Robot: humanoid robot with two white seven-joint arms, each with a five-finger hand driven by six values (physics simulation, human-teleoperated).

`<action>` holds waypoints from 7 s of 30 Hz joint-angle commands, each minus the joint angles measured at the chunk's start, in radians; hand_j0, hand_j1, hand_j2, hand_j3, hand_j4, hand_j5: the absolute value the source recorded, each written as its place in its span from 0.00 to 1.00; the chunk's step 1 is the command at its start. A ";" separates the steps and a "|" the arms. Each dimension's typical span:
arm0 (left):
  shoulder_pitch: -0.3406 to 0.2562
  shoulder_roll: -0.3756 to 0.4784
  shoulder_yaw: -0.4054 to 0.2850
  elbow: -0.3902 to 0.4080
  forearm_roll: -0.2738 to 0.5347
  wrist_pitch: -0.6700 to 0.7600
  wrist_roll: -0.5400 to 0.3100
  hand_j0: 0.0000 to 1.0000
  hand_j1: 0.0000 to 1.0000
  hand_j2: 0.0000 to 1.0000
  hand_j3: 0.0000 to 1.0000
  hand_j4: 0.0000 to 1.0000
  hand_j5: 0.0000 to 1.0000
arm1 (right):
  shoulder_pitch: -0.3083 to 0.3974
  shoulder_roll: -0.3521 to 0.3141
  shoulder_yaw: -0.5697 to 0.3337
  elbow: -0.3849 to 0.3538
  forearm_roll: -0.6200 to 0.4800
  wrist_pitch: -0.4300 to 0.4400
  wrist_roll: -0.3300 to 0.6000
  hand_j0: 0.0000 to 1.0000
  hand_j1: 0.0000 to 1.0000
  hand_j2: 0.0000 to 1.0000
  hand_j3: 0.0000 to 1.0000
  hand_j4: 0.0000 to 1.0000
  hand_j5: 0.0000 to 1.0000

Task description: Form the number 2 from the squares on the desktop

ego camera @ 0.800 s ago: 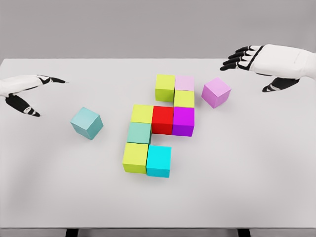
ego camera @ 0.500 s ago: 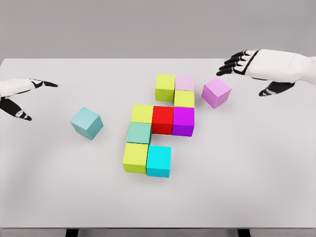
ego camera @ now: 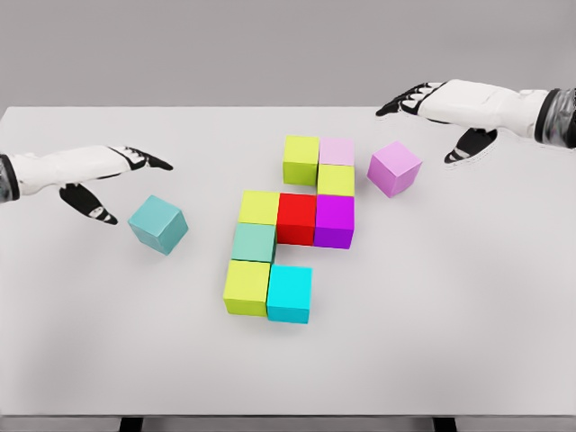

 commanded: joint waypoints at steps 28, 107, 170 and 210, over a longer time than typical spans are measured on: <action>0.032 -0.121 -0.018 0.143 -0.060 0.003 0.000 1.00 1.00 1.00 1.00 1.00 1.00 | -0.080 0.131 0.112 0.230 0.161 -0.033 0.000 1.00 1.00 1.00 1.00 1.00 1.00; -0.014 -0.138 -0.027 0.151 0.121 0.003 0.000 0.44 0.44 0.44 0.44 0.44 0.44 | -0.150 0.309 0.224 0.573 0.152 -0.101 0.000 0.88 0.88 0.88 0.88 0.88 0.88; -0.368 -0.687 0.054 0.820 -0.058 0.003 0.000 0.85 0.85 0.85 0.85 0.85 0.85 | -0.071 -0.012 0.201 0.095 0.087 -0.219 0.000 0.58 0.58 0.58 0.58 0.58 0.58; -0.407 -0.409 -0.043 0.536 -0.322 0.003 0.000 1.00 1.00 1.00 1.00 1.00 1.00 | 0.063 -0.064 0.380 -0.322 0.090 -0.219 0.000 0.56 0.56 0.56 0.56 0.56 0.56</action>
